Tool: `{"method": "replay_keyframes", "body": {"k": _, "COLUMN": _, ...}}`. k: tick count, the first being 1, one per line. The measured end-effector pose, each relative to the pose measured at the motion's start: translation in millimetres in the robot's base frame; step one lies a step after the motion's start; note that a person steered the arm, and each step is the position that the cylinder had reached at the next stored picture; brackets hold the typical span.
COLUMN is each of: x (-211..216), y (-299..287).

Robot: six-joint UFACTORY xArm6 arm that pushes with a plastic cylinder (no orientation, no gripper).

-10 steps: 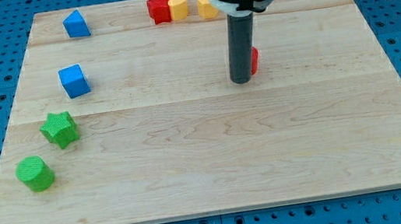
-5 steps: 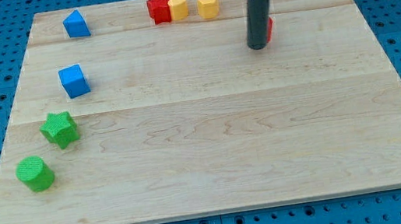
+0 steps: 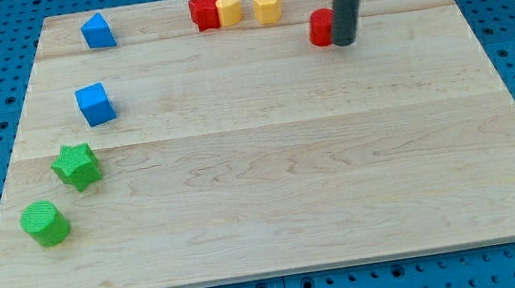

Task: Move the red circle to the right of yellow hexagon

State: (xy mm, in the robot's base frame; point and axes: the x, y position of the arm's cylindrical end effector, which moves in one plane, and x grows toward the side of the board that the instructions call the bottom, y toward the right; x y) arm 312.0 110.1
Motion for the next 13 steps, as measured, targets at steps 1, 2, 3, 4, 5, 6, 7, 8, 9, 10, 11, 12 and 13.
{"method": "replay_keyframes", "body": {"k": 1, "x": -9, "y": -33}}
{"method": "replay_keyframes", "body": {"k": 2, "x": -10, "y": -59}}
{"method": "replay_keyframes", "body": {"k": 3, "x": -19, "y": -60}}
{"method": "replay_keyframes", "body": {"k": 4, "x": -14, "y": -50}}
{"method": "replay_keyframes", "body": {"k": 5, "x": -8, "y": -48}}
{"method": "replay_keyframes", "body": {"k": 6, "x": -20, "y": -43}}
{"method": "replay_keyframes", "body": {"k": 7, "x": -32, "y": -43}}
{"method": "replay_keyframes", "body": {"k": 8, "x": -42, "y": -36}}
{"method": "replay_keyframes", "body": {"k": 9, "x": -47, "y": -30}}
{"method": "replay_keyframes", "body": {"k": 10, "x": -34, "y": 1}}
{"method": "replay_keyframes", "body": {"k": 11, "x": -28, "y": 36}}
{"method": "replay_keyframes", "body": {"k": 12, "x": -35, "y": 72}}
{"method": "replay_keyframes", "body": {"k": 13, "x": -44, "y": 86}}
